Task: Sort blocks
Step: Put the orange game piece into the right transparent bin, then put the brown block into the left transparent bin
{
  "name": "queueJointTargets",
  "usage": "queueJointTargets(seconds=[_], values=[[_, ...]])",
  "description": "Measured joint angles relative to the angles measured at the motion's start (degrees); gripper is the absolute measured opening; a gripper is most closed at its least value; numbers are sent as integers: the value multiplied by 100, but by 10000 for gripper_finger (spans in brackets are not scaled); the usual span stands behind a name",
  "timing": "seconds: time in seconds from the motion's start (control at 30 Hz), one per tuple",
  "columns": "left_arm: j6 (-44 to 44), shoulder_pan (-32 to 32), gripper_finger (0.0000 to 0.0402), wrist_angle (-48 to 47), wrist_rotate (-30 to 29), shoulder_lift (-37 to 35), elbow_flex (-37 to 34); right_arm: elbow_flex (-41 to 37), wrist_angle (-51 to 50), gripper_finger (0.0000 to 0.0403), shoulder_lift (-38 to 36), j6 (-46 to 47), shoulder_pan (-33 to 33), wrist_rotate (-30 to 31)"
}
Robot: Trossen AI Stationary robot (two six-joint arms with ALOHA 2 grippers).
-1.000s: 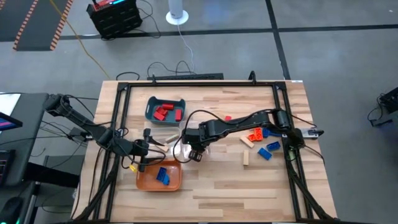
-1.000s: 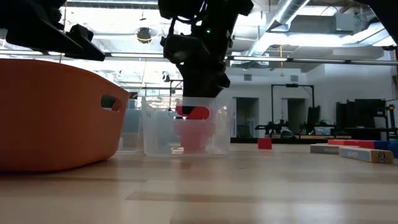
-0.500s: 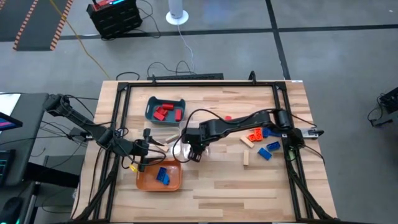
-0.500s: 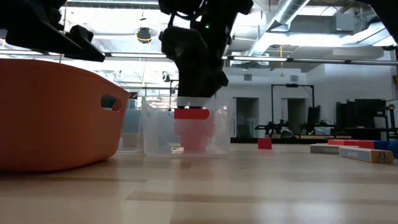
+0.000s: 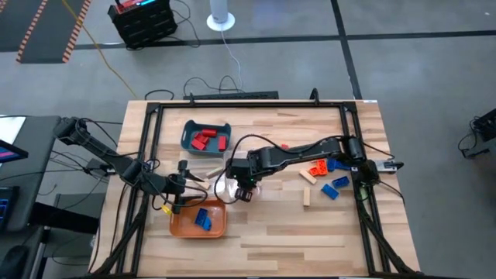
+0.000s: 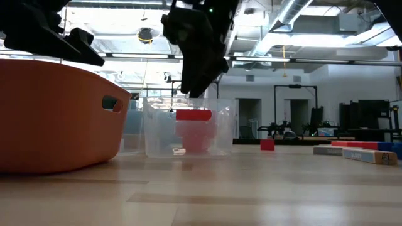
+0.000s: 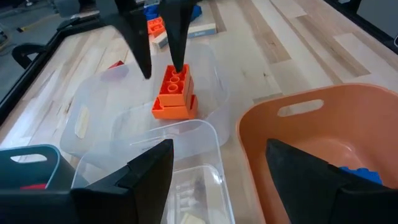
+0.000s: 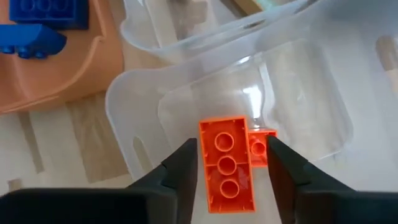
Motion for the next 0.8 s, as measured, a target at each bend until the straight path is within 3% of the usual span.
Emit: queueJointTargets(seconds=[0.23,0.67,0.8], values=[[24,-2,250,-5,0,0,2,3,-5,110,326,-171,39,160],[-71,-1,250,-81,0,2,1,394,-89,108,355,-217,-89,14],[-93,0,250,-118,0,2,2,582,-813,108,382,-120,-44,42]])
